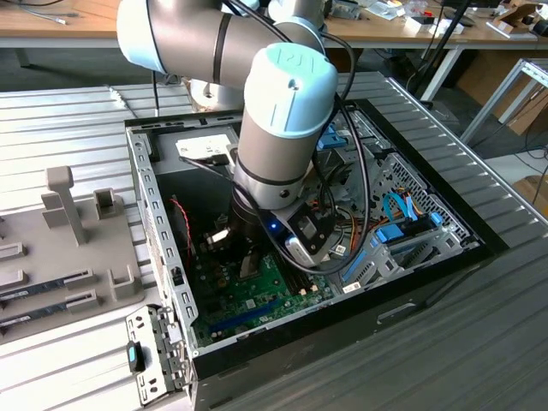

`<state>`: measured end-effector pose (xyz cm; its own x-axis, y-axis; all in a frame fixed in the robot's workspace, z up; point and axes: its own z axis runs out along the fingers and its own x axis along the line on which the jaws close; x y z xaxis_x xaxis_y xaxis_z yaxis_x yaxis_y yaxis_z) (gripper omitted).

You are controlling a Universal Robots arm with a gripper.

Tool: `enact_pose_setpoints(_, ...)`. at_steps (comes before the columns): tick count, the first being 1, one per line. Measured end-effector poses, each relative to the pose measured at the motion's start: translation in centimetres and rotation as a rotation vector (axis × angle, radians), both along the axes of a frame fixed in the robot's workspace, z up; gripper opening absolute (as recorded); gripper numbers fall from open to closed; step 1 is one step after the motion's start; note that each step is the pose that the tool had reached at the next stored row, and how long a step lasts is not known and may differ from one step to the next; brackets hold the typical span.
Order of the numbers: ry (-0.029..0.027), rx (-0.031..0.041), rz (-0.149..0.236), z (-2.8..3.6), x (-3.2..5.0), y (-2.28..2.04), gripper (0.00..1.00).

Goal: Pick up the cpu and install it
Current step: 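Place the cpu into insertion slot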

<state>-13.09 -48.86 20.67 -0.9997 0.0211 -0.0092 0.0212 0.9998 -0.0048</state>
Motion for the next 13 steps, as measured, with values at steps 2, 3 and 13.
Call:
enact_pose_setpoints(2, 0.0, -0.0001, 0.0, -0.01, 0.1, -0.01, 0.37)
enact_pose_setpoints(3, 0.0, 0.0, 0.0, -0.03, 0.2, -0.01, 0.37)
enact_pose_setpoints(13, 0.0002, -0.0002, 0.0, 1.37, 0.33, -0.01, 0.37)
